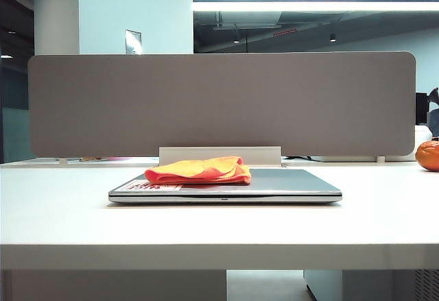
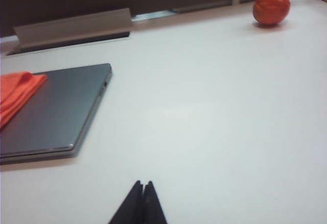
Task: Pick up the orange rag and put it over the laptop.
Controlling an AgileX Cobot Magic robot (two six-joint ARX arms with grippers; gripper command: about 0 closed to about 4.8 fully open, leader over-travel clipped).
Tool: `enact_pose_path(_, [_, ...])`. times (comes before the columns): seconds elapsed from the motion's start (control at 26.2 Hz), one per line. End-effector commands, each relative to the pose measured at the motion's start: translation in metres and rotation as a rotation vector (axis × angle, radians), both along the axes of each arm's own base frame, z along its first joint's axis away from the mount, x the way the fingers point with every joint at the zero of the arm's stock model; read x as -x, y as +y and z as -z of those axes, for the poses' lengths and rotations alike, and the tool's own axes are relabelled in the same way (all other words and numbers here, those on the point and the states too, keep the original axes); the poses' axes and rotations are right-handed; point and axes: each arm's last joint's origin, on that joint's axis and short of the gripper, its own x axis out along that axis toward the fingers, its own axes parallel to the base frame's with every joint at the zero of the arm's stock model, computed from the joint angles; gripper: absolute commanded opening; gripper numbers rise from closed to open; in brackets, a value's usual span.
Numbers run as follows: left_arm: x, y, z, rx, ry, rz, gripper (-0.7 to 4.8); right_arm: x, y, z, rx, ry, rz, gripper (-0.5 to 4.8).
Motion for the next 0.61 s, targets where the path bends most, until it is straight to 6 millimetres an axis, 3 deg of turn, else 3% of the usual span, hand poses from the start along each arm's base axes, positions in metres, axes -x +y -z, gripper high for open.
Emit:
enact_pose_path(0.04, [-0.0002, 0.0000, 0.0015, 0.004, 0.008, 0.004, -0.06, 0.0003, -0.0013, 0.0042, 0.012, 0.030, 0.038, -0.05])
enact_pose_path(0.61, [-0.0002, 0.0000, 0.0015, 0.004, 0.008, 0.004, -0.06, 0.0003, 0.0002, 0.0044, 0.082, 0.034, -0.022, -0.05])
